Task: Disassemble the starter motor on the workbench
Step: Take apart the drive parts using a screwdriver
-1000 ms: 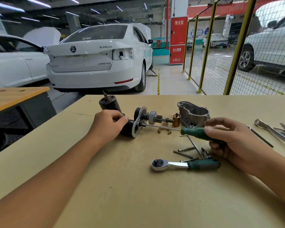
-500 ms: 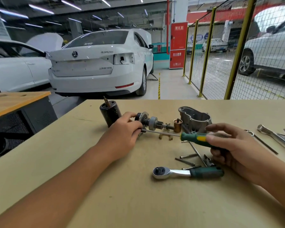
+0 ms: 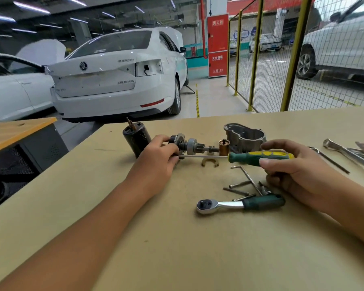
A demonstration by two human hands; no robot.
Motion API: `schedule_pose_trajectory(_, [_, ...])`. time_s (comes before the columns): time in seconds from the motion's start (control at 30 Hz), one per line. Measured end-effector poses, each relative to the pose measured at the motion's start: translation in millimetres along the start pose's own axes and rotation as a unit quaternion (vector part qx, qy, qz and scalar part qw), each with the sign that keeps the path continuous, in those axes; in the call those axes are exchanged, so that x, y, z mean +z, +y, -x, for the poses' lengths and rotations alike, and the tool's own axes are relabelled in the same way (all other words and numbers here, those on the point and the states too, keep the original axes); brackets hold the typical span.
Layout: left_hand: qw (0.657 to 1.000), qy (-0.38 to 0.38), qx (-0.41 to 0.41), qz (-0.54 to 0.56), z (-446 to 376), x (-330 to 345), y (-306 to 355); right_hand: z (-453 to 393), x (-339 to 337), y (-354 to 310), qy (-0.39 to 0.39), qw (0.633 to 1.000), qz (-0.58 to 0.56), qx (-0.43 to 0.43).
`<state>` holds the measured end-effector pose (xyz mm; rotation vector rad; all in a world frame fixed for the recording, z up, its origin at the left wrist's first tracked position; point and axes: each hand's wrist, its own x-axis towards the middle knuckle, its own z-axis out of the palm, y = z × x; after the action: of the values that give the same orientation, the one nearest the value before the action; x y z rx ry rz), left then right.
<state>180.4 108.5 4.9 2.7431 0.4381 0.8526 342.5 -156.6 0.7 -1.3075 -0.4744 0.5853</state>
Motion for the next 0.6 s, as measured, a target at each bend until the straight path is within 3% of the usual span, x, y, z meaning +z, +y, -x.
schedule_pose_trajectory(0.2, [1.000,0.000,0.004,-0.001,3,2,1,2,5,0,-0.003,0.999,0.049,0.004])
schedule_pose_trajectory(0.6, [1.000,0.009,0.010,-0.013,2,4,1,-2,-1,4,-0.037,0.999,0.036,-0.002])
